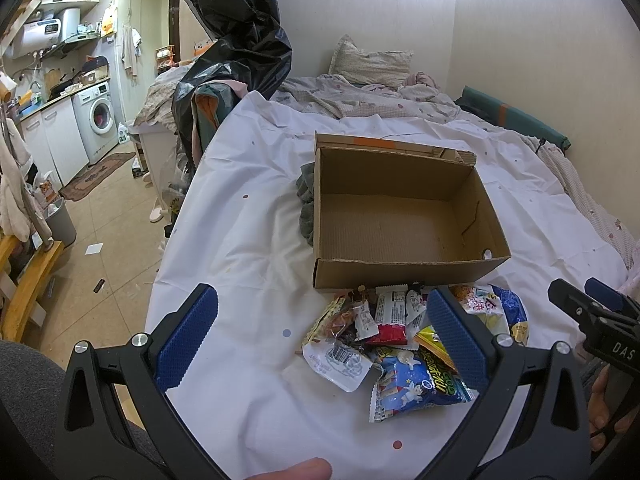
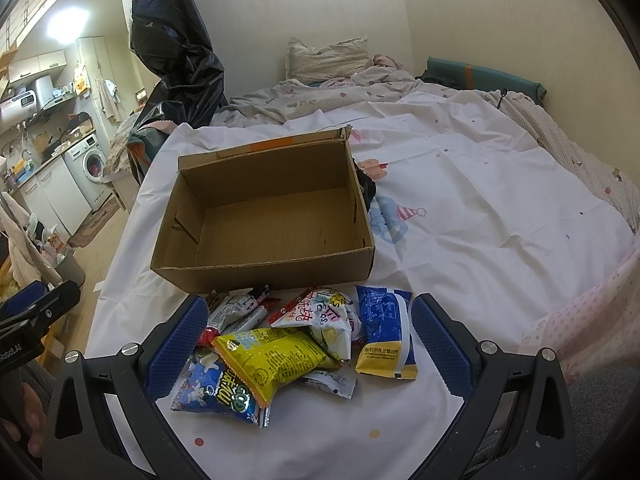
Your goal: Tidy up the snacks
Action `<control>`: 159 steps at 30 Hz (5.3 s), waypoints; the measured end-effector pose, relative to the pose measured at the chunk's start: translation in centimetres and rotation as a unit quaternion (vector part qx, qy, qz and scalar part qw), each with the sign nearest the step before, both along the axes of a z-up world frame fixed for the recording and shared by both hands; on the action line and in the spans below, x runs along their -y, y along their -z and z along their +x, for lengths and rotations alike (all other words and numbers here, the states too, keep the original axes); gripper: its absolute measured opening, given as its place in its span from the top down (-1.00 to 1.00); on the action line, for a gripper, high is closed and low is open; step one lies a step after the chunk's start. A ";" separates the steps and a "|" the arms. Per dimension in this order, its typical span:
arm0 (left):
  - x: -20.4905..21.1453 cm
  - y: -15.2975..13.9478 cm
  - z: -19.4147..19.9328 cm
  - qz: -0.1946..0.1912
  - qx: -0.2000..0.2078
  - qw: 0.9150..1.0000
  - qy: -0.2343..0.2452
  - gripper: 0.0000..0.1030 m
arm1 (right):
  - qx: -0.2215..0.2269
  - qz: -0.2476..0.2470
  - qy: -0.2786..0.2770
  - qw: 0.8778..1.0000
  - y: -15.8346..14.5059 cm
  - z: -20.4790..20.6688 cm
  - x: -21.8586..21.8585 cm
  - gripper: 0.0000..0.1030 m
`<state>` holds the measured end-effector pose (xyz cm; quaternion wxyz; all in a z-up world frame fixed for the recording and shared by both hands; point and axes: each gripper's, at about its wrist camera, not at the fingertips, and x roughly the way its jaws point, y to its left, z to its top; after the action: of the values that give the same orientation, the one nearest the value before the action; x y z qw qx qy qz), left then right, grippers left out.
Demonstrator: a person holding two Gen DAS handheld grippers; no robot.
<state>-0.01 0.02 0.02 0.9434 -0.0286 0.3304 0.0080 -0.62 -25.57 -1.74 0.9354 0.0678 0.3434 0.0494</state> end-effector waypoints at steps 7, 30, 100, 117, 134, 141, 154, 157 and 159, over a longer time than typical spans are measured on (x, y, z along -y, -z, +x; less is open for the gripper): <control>0.4 0.5 0.1 0.004 0.000 1.000 0.001 -1.00 | -0.001 0.001 0.001 1.000 0.0 0.0 0.0 -1.00; 0.3 0.8 0.6 -0.007 -0.019 1.000 0.007 -1.00 | -0.005 0.000 -0.004 1.000 0.6 0.2 -0.9 -1.00; -3.8 7.2 9.4 -0.050 -0.243 0.968 -0.039 -1.00 | -0.182 0.270 -0.053 0.944 4.1 8.4 7.2 0.38; -0.9 12.6 12.2 -0.045 -0.334 0.941 0.004 -0.79 | -0.210 0.274 -0.081 0.935 5.1 8.9 4.7 0.38; -0.3 9.8 11.2 -0.066 -0.324 0.941 0.067 0.75 | -0.221 0.270 -0.078 0.934 5.5 9.1 4.6 0.38; -1.7 7.7 9.6 -0.081 -0.297 0.950 0.051 0.75 | -0.214 0.260 -0.097 0.936 5.1 8.9 3.8 0.38; -0.4 3.1 9.9 -0.053 -0.215 0.974 0.042 0.75 | -0.168 0.271 -0.116 0.941 3.1 9.3 3.8 0.39; -0.1 2.2 10.8 -0.053 -0.202 0.977 0.047 0.75 | -0.157 0.267 -0.114 0.944 2.5 10.7 3.9 0.39; 0.2 1.7 11.6 -0.048 -0.194 0.979 0.051 0.75 | -0.150 0.268 -0.114 0.945 2.3 11.2 4.0 0.39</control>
<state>11.62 -0.16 -1.67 0.8582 -0.0554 0.5078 -0.0506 10.58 -29.58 -4.00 0.8087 0.2829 0.4592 0.2349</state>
